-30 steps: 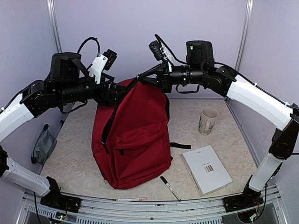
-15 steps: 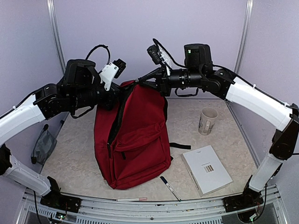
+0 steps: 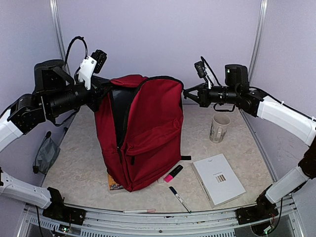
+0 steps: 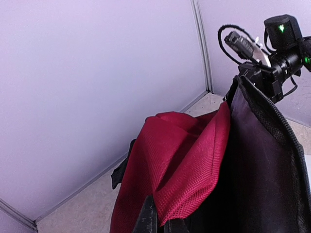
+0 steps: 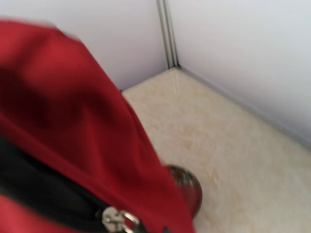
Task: Pack the student bag
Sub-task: Unzip the largest pocket of the student bag, then place the student bag at the center of the board, then move the book to the center of the board.
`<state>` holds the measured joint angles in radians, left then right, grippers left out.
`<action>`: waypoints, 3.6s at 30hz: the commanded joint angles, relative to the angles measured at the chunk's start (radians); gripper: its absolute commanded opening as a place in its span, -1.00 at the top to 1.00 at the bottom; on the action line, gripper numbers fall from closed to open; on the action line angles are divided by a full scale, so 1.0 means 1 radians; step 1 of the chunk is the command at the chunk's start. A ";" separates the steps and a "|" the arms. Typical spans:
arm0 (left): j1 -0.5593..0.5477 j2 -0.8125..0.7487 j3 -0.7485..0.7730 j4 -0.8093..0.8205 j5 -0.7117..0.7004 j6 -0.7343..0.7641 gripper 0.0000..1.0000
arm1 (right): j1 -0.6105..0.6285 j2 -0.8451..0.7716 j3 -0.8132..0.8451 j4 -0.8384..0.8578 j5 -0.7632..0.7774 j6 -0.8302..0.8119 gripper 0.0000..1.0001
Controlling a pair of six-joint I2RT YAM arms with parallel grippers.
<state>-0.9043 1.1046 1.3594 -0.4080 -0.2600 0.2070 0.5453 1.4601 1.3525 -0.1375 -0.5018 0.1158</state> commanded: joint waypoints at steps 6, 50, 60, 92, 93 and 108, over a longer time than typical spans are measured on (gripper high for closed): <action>0.092 -0.096 0.022 0.208 0.037 -0.015 1.00 | -0.107 -0.005 -0.271 0.120 -0.065 0.087 1.00; 0.230 0.087 0.109 0.092 -0.307 -0.088 1.00 | 0.337 0.155 -0.086 -0.282 0.402 0.014 -0.35; 0.279 -0.003 -0.145 0.142 -0.094 -0.211 1.00 | 0.419 0.371 0.012 -0.262 0.373 0.001 -0.32; 0.345 -0.198 -0.437 0.325 0.004 -0.211 1.00 | 0.493 0.255 -0.042 -0.798 0.809 0.540 -0.99; 0.347 -0.197 -0.438 0.325 0.011 -0.213 1.00 | 0.476 0.227 -0.085 -0.847 0.813 0.589 -1.00; 0.350 -0.186 -0.441 0.327 0.043 -0.215 1.00 | 0.094 -0.193 -0.539 -0.783 0.652 0.598 -1.00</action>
<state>-0.5629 0.9157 0.9310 -0.1032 -0.2382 -0.0032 0.7448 1.3594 0.8772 -0.9840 0.1959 0.7441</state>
